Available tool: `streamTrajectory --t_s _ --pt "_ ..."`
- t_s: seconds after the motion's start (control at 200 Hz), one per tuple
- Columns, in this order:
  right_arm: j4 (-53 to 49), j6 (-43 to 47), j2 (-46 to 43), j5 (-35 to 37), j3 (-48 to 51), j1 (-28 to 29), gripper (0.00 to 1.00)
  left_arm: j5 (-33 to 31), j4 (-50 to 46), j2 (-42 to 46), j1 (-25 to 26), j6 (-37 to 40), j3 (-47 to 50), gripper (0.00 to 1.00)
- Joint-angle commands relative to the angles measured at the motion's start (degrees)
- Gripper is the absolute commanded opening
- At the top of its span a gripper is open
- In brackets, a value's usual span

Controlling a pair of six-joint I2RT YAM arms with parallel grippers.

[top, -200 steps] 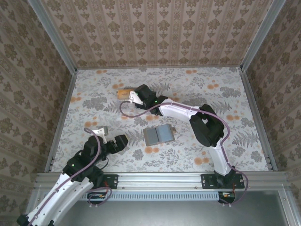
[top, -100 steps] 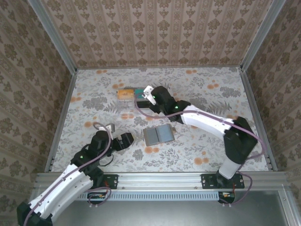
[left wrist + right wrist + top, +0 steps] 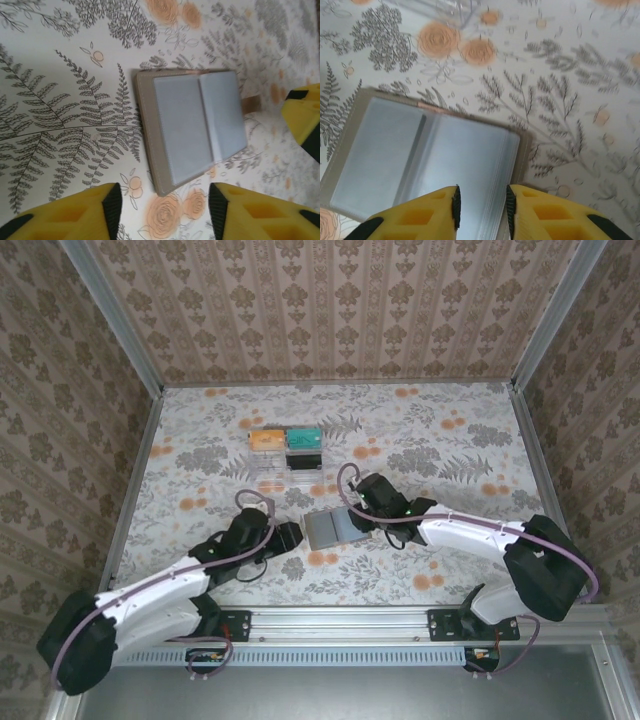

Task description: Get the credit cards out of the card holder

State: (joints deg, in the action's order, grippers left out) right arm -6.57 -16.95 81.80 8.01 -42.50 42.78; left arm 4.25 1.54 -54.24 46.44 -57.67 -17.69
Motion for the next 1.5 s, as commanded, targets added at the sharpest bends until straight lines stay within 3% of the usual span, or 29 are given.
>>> streamTrajectory --t_s 0.0,0.105,0.33,1.29,1.495 --pt "4.24 -7.17 0.35 -3.78 1.99 -1.32 0.31 -1.02 6.8 -5.19 0.94 -0.56 -3.02 0.45" --pt "4.85 -8.83 2.49 -3.95 2.66 -2.06 0.28 -0.05 9.68 -10.82 1.5 -0.43 -5.02 0.35" --pt "6.18 -11.0 5.78 -5.31 3.49 -3.76 0.27 1.0 11.81 -19.7 2.4 0.28 -8.91 0.27" --pt "7.53 -13.3 10.46 -8.44 4.26 -3.76 0.27 4.3 17.14 -30.6 2.52 0.44 -11.09 0.27" --pt "7.47 -13.42 10.69 -8.54 4.18 -3.79 0.27 5.45 17.79 -30.59 2.54 0.8 -11.66 0.38"
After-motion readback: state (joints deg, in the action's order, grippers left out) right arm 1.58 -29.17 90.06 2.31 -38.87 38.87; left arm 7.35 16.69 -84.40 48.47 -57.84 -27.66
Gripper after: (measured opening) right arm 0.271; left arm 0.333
